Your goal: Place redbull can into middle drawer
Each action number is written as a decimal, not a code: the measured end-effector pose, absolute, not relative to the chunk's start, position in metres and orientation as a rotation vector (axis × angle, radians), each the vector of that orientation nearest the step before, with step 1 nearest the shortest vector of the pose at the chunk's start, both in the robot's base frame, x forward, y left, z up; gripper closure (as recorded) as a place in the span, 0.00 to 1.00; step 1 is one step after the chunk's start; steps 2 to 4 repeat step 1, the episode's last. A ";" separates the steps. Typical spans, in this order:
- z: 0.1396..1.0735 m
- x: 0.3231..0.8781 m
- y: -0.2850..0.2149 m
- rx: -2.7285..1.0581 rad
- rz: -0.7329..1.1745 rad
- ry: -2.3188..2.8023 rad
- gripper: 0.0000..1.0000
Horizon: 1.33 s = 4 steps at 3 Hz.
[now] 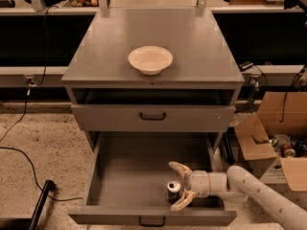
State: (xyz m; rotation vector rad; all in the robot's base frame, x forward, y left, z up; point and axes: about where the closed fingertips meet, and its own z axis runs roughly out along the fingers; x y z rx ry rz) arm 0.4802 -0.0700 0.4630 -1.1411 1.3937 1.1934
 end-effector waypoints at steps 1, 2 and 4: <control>0.463 0.480 -0.070 -1.141 1.193 1.394 0.00; 0.463 0.480 -0.070 -1.141 1.193 1.394 0.00; 0.463 0.480 -0.070 -1.141 1.193 1.394 0.00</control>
Offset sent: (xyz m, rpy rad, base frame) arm 0.0000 0.0000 0.0000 0.0000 0.0000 0.0000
